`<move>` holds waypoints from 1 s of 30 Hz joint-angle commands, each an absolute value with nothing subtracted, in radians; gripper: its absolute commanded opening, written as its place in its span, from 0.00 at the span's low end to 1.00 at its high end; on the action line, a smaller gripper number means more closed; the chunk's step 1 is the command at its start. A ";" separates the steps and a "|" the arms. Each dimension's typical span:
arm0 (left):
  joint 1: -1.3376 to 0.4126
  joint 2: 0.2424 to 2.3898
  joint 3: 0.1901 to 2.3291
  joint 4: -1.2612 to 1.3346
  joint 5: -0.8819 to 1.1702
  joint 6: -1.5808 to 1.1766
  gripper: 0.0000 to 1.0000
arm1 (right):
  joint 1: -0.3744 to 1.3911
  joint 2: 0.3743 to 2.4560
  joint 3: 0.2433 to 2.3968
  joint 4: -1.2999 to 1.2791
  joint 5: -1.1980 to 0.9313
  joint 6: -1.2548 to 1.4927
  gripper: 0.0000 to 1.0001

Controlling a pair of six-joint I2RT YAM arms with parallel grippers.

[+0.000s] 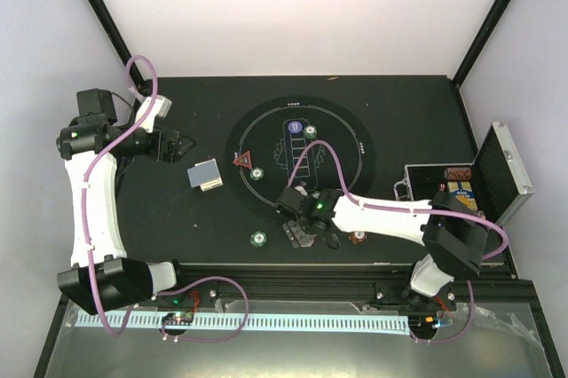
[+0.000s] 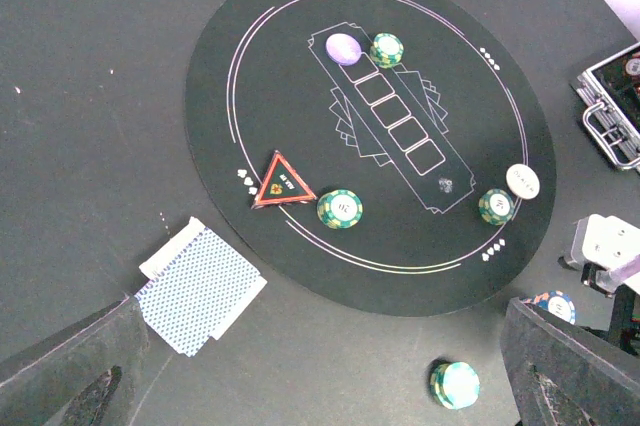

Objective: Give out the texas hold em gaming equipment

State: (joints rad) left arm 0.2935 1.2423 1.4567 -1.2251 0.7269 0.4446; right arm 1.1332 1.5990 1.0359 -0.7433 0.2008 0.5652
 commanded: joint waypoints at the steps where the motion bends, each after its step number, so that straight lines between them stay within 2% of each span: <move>1: 0.301 1.223 1.501 -1.215 0.758 0.436 0.99 | 1.141 1.592 1.015 -0.716 0.169 0.594 0.81; 6: 0.301 1.224 1.500 -1.215 0.760 0.435 0.99 | 1.142 1.604 0.985 -0.694 0.150 0.598 0.76; 10: 0.301 1.223 1.502 -1.215 0.759 0.436 0.99 | 1.141 1.612 0.968 -0.680 0.148 0.602 0.66; 15: 0.301 1.223 1.503 -1.216 0.758 0.437 0.99 | 1.141 1.617 0.968 -0.676 0.152 0.601 0.59; 23: 0.301 1.223 1.504 -1.215 0.754 0.438 0.99 | 1.141 1.635 0.967 -0.669 0.153 0.598 0.55; 28: 0.301 1.223 1.503 -1.216 0.752 0.439 0.99 | 1.141 1.627 0.969 -0.668 0.162 0.600 0.39; 30: 0.301 1.221 1.504 -1.217 0.752 0.438 0.99 | 1.142 1.620 0.978 -0.674 0.164 0.598 0.37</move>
State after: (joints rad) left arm 0.2935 1.2423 1.4677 -1.2240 0.7284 0.4442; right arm 1.1347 1.6272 0.9695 -0.6754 0.1547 0.5941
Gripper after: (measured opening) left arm 0.989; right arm 0.413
